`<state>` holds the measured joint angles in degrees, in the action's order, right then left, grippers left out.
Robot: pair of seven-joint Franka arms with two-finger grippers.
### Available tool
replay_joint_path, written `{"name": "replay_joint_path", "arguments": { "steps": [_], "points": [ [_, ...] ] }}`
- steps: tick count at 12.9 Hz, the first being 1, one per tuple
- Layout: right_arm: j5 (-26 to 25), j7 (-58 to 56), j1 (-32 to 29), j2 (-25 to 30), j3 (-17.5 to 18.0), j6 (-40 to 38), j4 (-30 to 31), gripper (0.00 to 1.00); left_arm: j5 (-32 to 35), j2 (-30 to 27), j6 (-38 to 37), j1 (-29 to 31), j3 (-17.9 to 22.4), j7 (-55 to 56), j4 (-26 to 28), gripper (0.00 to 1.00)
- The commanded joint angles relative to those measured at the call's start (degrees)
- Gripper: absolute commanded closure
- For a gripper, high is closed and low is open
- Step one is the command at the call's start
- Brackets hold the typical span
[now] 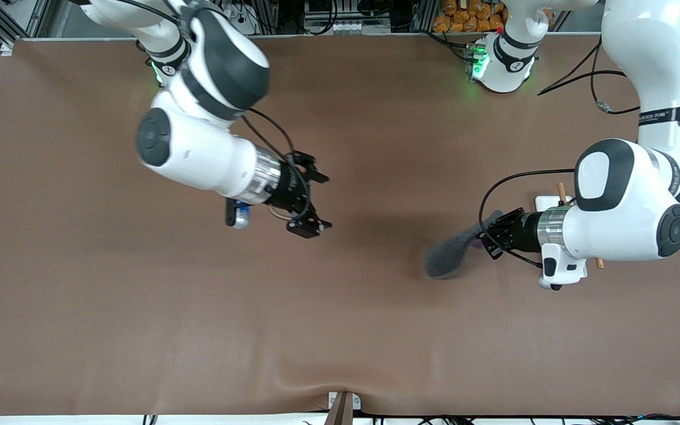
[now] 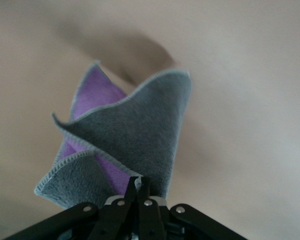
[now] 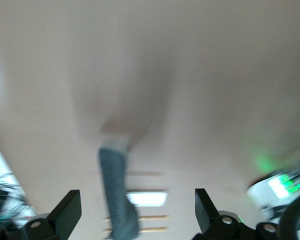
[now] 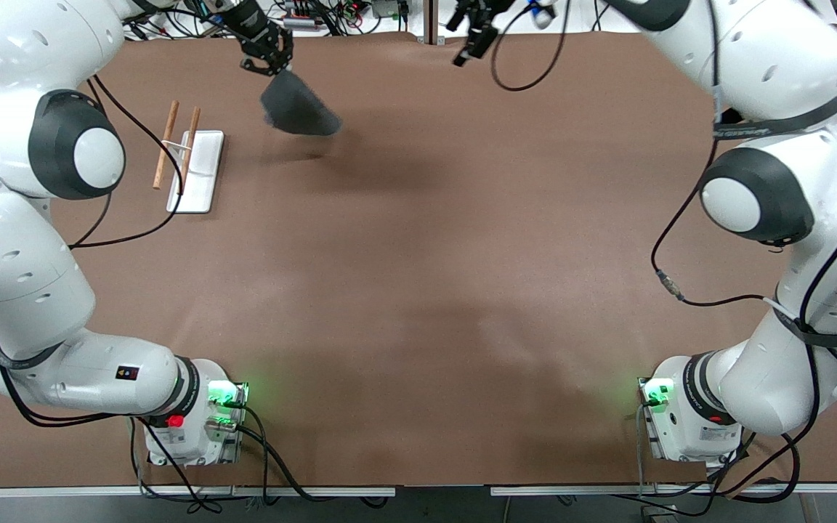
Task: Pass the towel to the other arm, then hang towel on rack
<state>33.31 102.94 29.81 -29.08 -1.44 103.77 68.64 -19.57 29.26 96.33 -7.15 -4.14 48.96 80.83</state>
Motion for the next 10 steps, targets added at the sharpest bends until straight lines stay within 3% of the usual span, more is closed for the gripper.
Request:
{"name": "replay_joint_path", "arguments": {
  "steps": [1,6,10],
  "points": [
    [-1.9,-7.6,-4.3,3.2,0.7,-7.2,1.2,0.0,7.1,-2.9,-1.1,0.3,-0.1,-3.6,4.4,1.0],
    [-15.4,-24.8,-6.2,5.9,0.7,-19.6,1.2,0.0,8.1,-3.4,-1.3,8.5,-0.3,-19.4,6.8,1.0],
    [-17.6,-39.7,-13.3,6.9,0.7,-27.4,1.3,0.0,6.3,-4.2,-6.6,12.3,-0.6,-20.6,6.7,1.0]
  ]
}}
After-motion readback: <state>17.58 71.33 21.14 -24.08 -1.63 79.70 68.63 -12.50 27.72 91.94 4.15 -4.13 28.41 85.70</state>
